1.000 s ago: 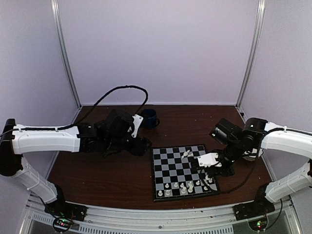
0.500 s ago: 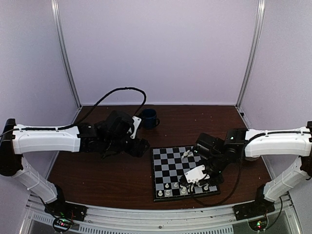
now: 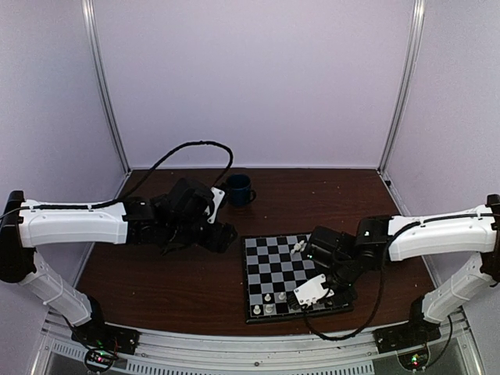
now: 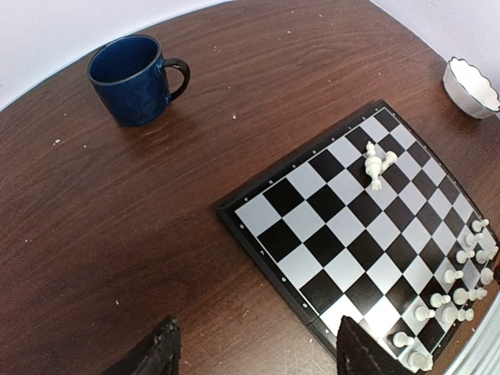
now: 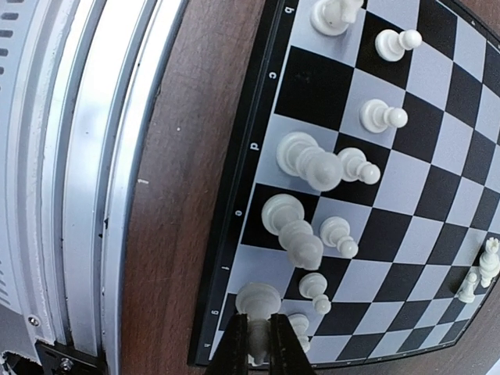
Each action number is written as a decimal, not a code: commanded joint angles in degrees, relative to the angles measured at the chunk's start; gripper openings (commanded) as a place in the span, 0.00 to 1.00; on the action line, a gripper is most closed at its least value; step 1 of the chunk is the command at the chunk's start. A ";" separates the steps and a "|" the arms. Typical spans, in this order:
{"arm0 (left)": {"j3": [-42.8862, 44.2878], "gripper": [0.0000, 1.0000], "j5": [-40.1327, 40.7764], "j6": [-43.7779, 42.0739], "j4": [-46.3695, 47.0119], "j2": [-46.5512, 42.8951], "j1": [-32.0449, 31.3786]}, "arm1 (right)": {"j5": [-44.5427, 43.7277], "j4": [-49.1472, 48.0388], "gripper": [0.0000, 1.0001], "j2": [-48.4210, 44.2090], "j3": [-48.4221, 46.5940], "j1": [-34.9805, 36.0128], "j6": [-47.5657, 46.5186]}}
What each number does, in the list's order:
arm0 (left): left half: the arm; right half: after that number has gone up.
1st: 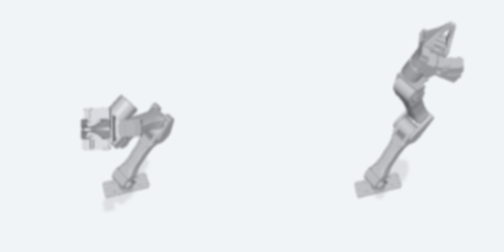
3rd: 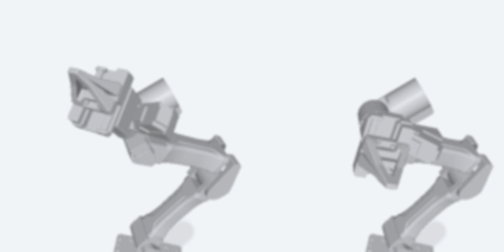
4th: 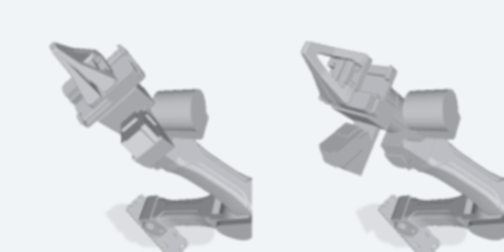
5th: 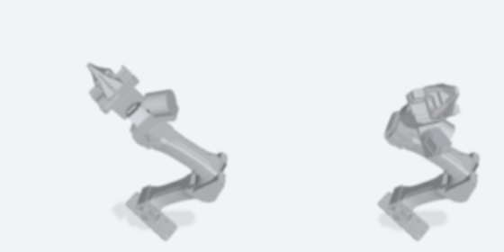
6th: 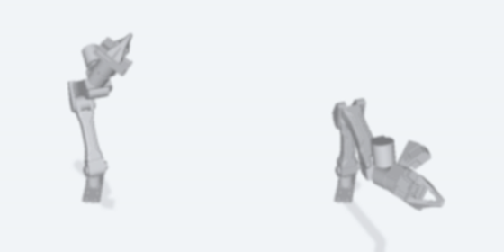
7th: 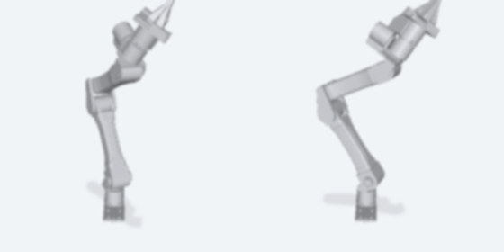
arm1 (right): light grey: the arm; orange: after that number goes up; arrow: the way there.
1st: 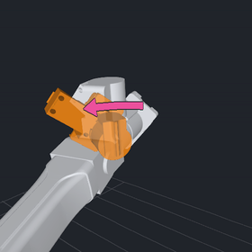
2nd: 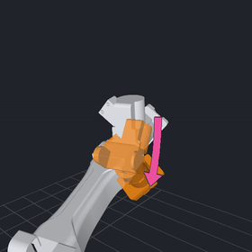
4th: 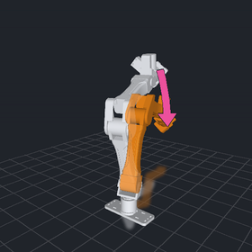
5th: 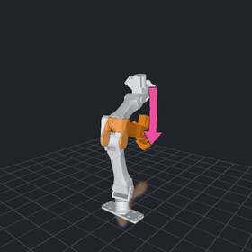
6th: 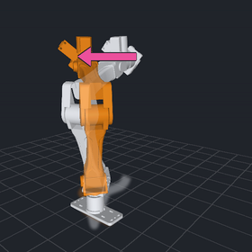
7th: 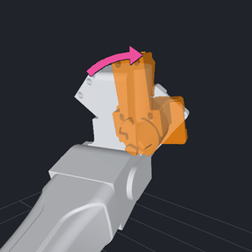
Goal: Set up the chess pieces on the board
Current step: Place the bishop on f1.
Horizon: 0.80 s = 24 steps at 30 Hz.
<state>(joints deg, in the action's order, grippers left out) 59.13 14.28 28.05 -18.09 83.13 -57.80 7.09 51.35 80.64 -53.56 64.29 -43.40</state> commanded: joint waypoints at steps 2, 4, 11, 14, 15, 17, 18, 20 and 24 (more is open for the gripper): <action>-0.25 0.68 0.62 0.05 0.85 -0.86 0.37 | -2.47 -2.05 0.06 0.75 1.45 1.14 -0.76; -0.25 0.68 0.57 0.07 0.60 -0.81 0.38 | -2.86 -2.58 0.06 0.79 1.84 1.34 -0.96; -0.42 0.68 0.60 0.38 0.40 -0.85 0.33 | -3.71 -3.48 0.07 1.74 2.26 1.79 -1.05; -0.34 0.68 0.51 0.51 0.42 -0.69 0.29 | -4.46 -4.12 0.07 2.35 2.66 1.87 -1.01; -0.26 0.68 0.42 0.57 0.38 -0.57 0.30 | -4.64 -4.29 0.07 2.55 2.75 1.89 -0.99; -0.08 0.68 0.31 0.51 0.33 -0.49 0.37 | -4.90 -4.49 0.07 2.80 2.76 1.89 -0.98; -0.01 0.68 0.31 0.51 0.27 -0.49 0.40 | -5.01 -4.56 0.08 2.85 2.76 1.89 -0.94; 0.10 0.68 0.39 0.45 0.02 -0.47 0.37 | -5.21 -4.71 0.09 2.85 2.78 1.91 -0.85; 0.24 0.68 0.48 0.34 -0.11 -0.29 0.32 | -5.17 -4.70 0.14 2.85 2.76 1.96 -0.75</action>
<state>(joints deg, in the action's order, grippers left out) 59.13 14.33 28.08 -18.13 83.13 -57.80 3.29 47.57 83.29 -51.33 65.80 -43.77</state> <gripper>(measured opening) 0.680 0.123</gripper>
